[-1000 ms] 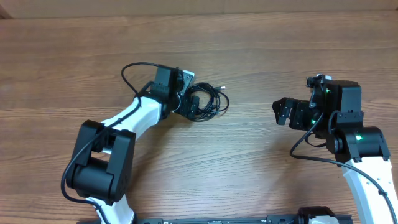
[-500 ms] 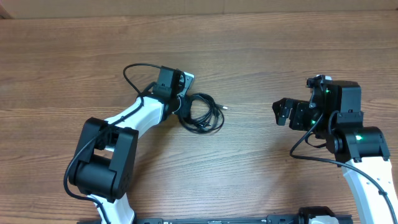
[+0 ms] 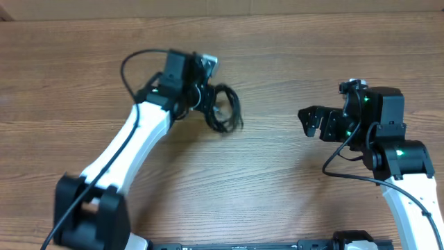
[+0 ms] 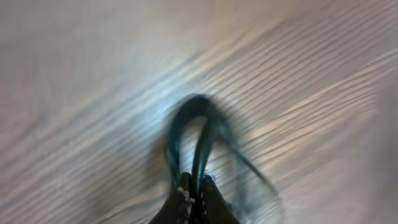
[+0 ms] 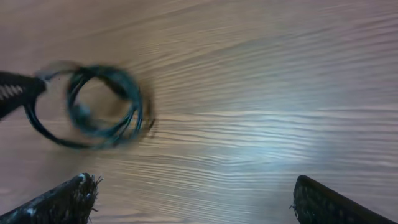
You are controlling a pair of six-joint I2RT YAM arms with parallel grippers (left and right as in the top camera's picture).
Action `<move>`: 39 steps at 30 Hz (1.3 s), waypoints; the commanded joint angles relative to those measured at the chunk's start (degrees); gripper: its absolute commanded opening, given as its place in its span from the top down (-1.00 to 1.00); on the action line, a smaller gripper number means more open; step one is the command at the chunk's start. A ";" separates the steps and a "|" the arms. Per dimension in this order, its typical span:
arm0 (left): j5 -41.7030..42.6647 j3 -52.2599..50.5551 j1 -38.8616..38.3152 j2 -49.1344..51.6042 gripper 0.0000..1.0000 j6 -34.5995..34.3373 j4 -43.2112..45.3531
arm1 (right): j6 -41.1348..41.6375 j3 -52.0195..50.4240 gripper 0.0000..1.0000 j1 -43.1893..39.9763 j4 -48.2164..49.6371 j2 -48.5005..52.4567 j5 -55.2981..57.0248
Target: Untangle cables
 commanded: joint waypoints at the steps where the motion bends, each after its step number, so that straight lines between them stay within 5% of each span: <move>1: 13.40 1.44 -0.24 -4.92 0.92 -3.54 -0.61 | 0.20 1.60 -1.00 0.33 2.34 2.29 -9.66; 8: 27.50 1.46 -0.24 -5.73 0.92 -3.56 1.64 | 0.20 1.60 -1.00 1.64 5.97 8.96 -17.92; 15: 41.31 1.53 -0.17 -6.05 0.92 -11.34 16.15 | 0.20 1.60 -1.00 6.84 10.08 16.00 -18.38; 27: 36.94 1.53 -0.15 -6.45 0.92 -12.52 21.70 | 2.80 1.49 -0.72 10.12 12.66 23.78 -2.89; 31: 25.77 1.53 -0.09 -6.86 0.92 -12.55 20.72 | 3.98 1.33 -0.51 10.38 11.56 25.81 -3.08; 39: 20.41 1.53 -0.11 -6.86 0.92 -12.52 18.80 | 3.80 0.35 -0.94 13.75 7.78 26.71 -7.41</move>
